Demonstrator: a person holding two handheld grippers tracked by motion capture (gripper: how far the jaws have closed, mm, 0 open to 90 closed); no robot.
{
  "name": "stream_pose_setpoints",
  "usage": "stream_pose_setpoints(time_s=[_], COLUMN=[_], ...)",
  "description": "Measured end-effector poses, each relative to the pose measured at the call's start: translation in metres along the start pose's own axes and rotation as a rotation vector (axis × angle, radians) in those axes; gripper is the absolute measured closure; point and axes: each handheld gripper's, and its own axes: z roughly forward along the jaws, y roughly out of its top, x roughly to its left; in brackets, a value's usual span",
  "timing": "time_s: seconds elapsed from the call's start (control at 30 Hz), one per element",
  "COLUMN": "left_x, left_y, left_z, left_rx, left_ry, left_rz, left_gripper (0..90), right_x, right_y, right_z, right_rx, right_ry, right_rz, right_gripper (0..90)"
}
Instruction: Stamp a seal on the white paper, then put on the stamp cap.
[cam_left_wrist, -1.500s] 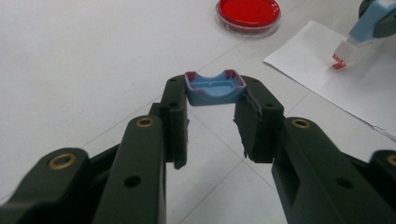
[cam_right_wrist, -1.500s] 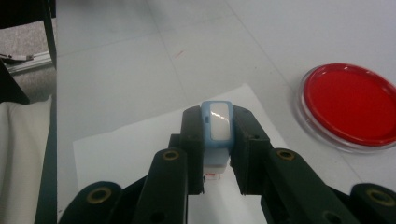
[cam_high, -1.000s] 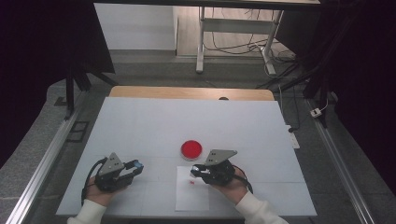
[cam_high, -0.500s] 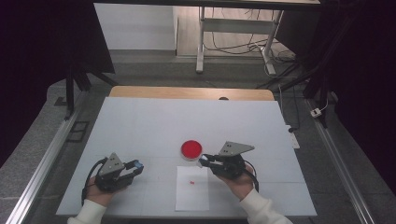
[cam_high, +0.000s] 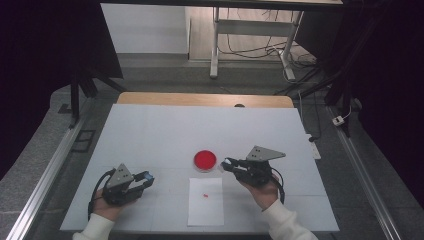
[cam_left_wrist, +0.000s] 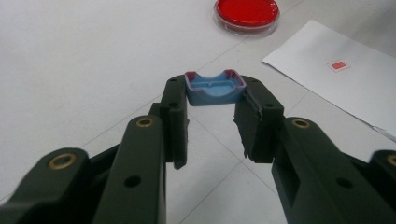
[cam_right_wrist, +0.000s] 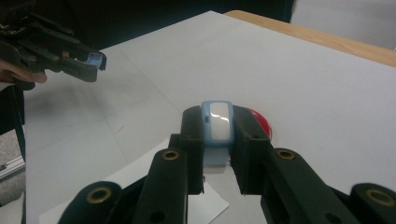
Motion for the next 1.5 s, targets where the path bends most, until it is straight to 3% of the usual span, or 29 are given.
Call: stream_pose_setpoints(time_s=[0.9,1.5], left_x=[-0.003,-0.014], left_y=[0.004,0.018], left_z=[0.003,0.017], left_rx=[-0.002,-0.010], left_ry=[-0.004,-0.034], left_rz=[0.009,0.043], left_gripper=[65.2,65.2], right_x=[-0.002,-0.002], right_y=[0.000,0.000], right_z=[-0.002,-0.002], right_rx=[-0.010,-0.009], right_ry=[-0.012,-0.013], right_rz=[0.004,0.003], right_gripper=[75.5,75.5])
